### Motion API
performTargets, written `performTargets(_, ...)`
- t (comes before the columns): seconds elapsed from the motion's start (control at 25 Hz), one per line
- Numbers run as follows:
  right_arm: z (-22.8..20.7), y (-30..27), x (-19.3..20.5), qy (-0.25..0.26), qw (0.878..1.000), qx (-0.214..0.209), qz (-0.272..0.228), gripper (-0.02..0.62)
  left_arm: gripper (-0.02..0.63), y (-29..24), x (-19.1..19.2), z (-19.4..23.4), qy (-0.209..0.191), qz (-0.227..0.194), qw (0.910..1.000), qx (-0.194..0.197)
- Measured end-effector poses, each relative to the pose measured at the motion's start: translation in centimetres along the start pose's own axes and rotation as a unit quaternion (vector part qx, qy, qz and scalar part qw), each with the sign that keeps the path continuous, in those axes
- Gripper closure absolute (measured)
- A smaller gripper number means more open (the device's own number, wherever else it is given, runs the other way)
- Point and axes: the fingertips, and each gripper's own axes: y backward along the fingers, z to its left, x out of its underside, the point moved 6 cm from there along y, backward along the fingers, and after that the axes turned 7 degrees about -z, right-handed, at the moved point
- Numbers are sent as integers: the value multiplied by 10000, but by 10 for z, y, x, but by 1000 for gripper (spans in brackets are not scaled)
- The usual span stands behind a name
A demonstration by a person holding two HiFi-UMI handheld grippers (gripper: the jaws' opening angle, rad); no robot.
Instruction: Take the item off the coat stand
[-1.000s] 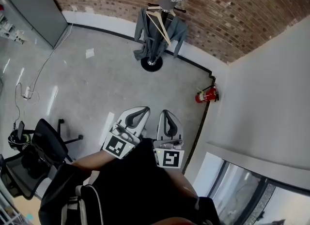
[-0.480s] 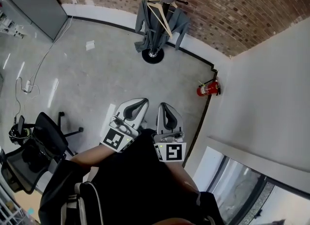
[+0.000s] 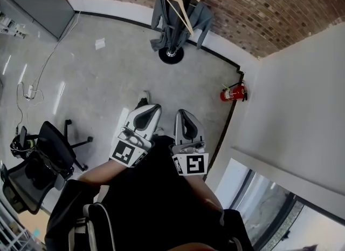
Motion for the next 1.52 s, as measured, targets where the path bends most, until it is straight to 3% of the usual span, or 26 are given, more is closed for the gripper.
performTargets(0.4, -23, -40, 8, 69, 9998, 163, 59, 574, 588, -49, 8, 25, 173, -123, 9989, 427)
performTargets(0.56, -40, -69, 2, 104, 9993, 358, -60, 574, 588, -67, 16, 43, 8, 135, 9981, 601)
performTargets(0.72, -57, -109, 1, 59, 9988, 454, -147, 574, 588, -89, 13, 76, -49, 123, 9989, 444)
performTargets(0.92, -59, -158, 12, 97, 9999, 93, -95, 574, 588, -118, 22, 113, -119, 146, 9995, 266)
performTargets(1.12, -80, -211, 6, 158, 9996, 242, 19, 574, 588, -159, 14, 158, 52, 112, 9998, 154)
performTargets(1.52, -102, -296, -3, 282, 9981, 531, 111, 574, 588, -226, -2, 211, 201, 151, 9966, 787)
